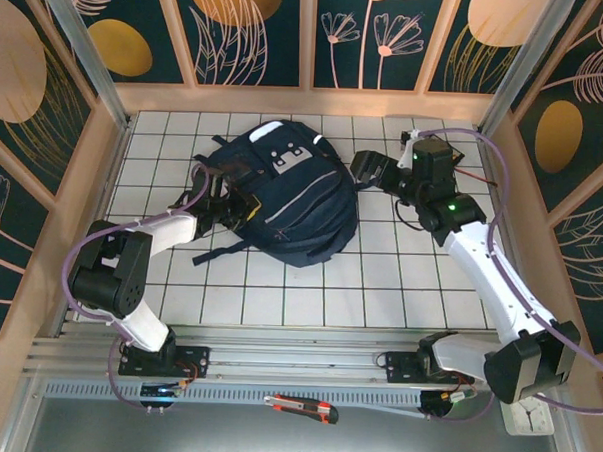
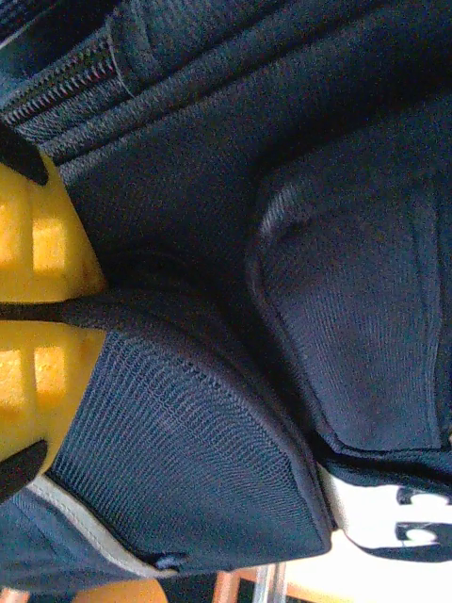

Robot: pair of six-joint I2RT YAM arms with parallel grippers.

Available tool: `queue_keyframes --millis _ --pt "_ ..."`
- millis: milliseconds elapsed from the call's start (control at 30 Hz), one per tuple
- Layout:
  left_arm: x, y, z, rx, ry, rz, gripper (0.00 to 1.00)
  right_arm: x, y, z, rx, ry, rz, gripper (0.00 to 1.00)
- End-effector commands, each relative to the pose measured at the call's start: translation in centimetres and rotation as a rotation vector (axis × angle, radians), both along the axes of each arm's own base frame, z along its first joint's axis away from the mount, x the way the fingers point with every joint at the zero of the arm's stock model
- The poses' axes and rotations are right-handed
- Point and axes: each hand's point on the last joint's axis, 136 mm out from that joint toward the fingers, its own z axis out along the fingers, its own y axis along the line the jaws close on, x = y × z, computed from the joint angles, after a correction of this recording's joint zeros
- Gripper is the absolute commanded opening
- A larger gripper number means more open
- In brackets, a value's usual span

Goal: Pack the student bag

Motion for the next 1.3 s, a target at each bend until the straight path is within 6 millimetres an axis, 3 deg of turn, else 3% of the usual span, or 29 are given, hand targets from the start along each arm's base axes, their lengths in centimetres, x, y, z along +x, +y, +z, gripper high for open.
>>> queue_keyframes --millis 0,400,533,800,1100,1267 --pt "1.3 -1.3 3.9 -0.101 -0.086 -0.015 0.00 0.3 -0.6 0.7 -0.052 -0.020 0.005 0.99" --pt "2.4 -1.3 7.6 -0.195 -0.118 0.067 0.00 0.1 0.6 -1.3 -0.034 0.064 0.061 0.99" --pt "2.5 -1.2 9.1 -0.278 -0.127 0.115 0.00 0.2 1.8 -3.2 -0.061 0.154 0.100 0.99" --pt "3.0 -1.2 10.8 -0.360 -0.131 0.157 0.00 -0.7 7.1 -7.1 -0.210 0.279 0.198 0.95" --pt "3.0 -1.2 11.4 -0.381 -0.139 0.164 0.00 -3.5 16.0 -10.2 -0.354 0.290 0.366 0.84" --pt "2.9 -1.4 11.2 -0.387 -0.136 0.155 0.00 -4.7 18.4 -11.5 -0.471 0.275 0.430 0.75"
